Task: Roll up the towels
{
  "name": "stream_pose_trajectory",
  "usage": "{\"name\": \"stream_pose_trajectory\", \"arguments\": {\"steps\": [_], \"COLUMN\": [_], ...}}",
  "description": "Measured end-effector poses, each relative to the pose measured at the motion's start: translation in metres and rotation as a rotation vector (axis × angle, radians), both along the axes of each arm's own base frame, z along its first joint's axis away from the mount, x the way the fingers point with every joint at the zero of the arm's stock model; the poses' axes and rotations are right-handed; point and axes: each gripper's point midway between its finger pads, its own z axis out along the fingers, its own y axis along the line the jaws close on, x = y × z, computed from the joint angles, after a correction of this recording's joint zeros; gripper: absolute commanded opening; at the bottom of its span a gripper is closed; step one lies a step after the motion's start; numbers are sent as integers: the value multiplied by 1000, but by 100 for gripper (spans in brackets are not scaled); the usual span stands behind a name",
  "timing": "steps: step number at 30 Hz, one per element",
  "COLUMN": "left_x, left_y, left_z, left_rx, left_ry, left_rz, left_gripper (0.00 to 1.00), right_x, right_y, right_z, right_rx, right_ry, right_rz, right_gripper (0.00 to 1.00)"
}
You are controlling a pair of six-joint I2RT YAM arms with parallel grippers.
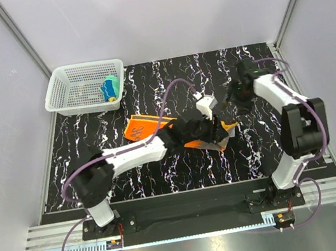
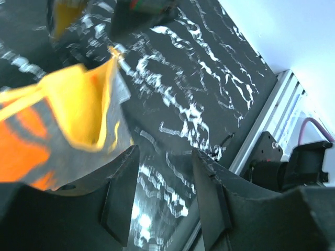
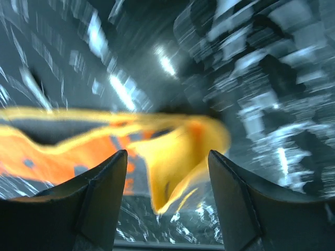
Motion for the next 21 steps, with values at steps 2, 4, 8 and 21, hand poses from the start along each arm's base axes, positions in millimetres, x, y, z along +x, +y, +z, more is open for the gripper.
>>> {"name": "stream_pose_trajectory", "arguments": {"steps": [2,4,8,21], "left_x": [4,5,7,6], "left_y": [-19,-35,-66,-69], "left_z": [-7,-15,-33,-94], "left_rx": [-2,-1,6,234], "left_ry": [-1,1,19,-39], "left_rz": [-40,-74,-137,-165], "left_gripper": [48,48,46,70], "right_x": [9,12,15,-33], "right_y": [-35,-62,-73,-54], "right_z": [11,23,47,7], "right_rx": [25,43,76,130], "right_ry": [-44,-92,-177,-83], "right_rz": [-81,-140,-148,-101], "right_gripper": [70,70,70,70]}}
